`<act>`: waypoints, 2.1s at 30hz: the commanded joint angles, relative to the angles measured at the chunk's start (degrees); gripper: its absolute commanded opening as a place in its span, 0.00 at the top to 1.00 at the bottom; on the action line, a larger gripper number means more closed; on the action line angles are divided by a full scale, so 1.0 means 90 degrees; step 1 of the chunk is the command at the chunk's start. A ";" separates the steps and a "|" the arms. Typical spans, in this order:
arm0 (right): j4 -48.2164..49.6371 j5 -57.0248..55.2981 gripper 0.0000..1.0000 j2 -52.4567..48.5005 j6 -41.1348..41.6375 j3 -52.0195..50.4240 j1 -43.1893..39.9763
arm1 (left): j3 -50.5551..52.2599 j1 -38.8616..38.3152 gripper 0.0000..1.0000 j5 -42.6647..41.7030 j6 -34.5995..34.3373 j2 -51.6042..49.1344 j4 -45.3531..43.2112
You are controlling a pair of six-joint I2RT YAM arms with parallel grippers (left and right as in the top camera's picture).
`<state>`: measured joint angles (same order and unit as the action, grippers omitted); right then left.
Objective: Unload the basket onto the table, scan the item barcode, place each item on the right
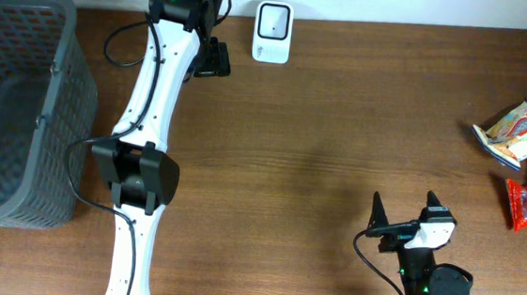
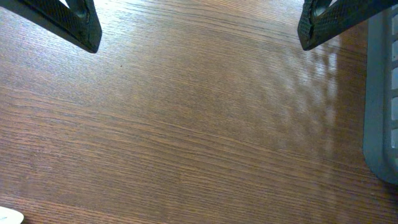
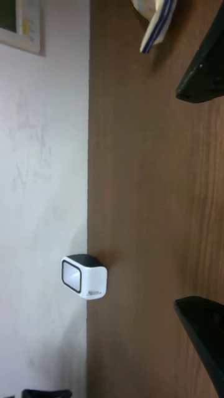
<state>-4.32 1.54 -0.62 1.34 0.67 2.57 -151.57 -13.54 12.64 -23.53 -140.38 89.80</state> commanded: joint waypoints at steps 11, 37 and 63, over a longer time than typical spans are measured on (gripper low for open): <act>-0.0056 -0.0083 0.02 0.0049 -0.0027 -0.0039 -0.0044 | -0.0019 -0.0036 0.01 0.0005 0.0053 0.0022 0.0007; -0.0027 -0.0061 0.02 0.0049 -0.0027 -0.0039 -0.0044 | 0.0034 -0.0396 0.01 -0.0053 -0.0206 0.0398 0.0758; -0.0027 -0.0061 0.02 0.0049 -0.0027 -0.0039 -0.0044 | 1.4880 0.0131 0.01 -0.0814 0.1151 1.3573 -0.8592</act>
<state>-4.32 1.30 -0.62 0.89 0.69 2.44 -21.74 -15.14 9.61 -13.87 -24.34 13.17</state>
